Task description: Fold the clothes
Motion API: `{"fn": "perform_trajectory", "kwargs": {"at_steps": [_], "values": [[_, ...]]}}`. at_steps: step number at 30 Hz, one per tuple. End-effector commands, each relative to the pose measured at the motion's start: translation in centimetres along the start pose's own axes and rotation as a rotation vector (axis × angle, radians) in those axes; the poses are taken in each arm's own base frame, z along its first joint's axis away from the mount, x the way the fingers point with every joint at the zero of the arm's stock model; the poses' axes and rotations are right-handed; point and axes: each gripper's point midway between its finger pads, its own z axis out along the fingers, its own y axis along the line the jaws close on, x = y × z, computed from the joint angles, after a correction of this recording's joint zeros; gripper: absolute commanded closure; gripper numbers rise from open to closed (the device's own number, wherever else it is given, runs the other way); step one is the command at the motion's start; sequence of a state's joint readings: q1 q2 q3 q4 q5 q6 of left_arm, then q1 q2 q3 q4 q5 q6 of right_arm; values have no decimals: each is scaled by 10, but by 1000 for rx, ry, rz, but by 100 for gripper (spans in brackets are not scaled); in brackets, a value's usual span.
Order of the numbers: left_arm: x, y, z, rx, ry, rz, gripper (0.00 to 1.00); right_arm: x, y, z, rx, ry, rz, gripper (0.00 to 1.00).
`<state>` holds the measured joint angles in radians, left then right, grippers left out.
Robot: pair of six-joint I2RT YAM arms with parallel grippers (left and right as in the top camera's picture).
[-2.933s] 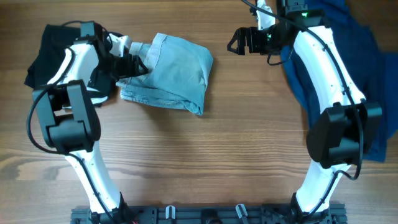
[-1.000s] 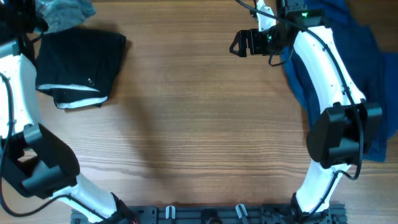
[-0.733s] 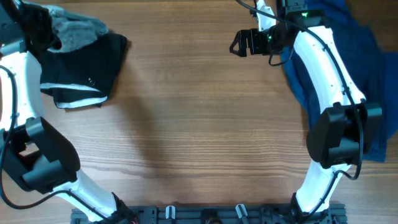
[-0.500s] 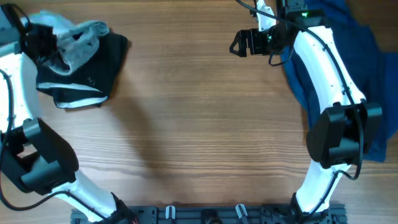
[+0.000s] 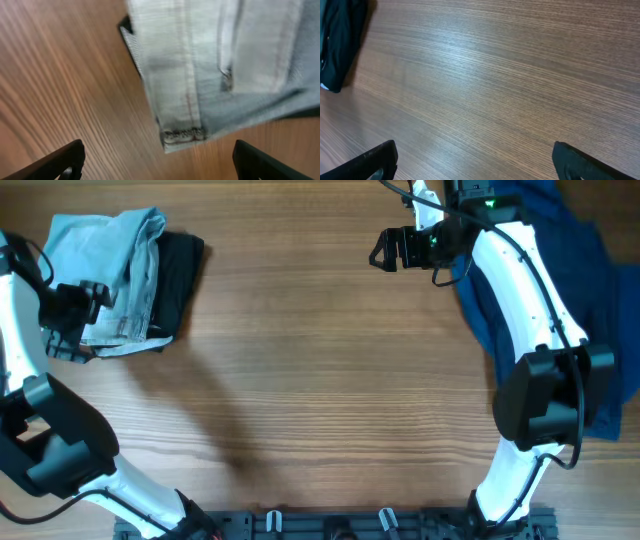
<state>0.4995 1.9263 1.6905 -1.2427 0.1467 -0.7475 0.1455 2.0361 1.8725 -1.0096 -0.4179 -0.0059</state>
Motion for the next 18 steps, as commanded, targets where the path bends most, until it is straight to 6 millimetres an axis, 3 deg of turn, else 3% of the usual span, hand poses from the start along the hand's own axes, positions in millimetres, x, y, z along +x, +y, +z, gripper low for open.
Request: {"fn": "perform_trajectory", "kwargs": {"at_steps": [1, 4, 7, 10, 14, 18], "values": [[16, -37, -26, 208, 9, 440, 7, -3, 1, -6, 0, -19, -19, 0], [15, -81, -40, 311, -159, 801, 6, -6, 1, -6, 0, -29, -23, 1], [-10, -130, -49, 338, -420, 985, 3, -6, 1, -6, 1, -29, -24, 0], [-19, -181, -47, 399, -605, 1161, 0, -6, 1, -6, 1, -30, -31, 0], [-45, -215, -12, 369, -745, 1219, 0, -6, 1, -6, 3, -31, -32, 0], [-52, -213, 61, 338, -652, 1222, 1, -7, -4, -6, 30, -34, -33, 0]]}}
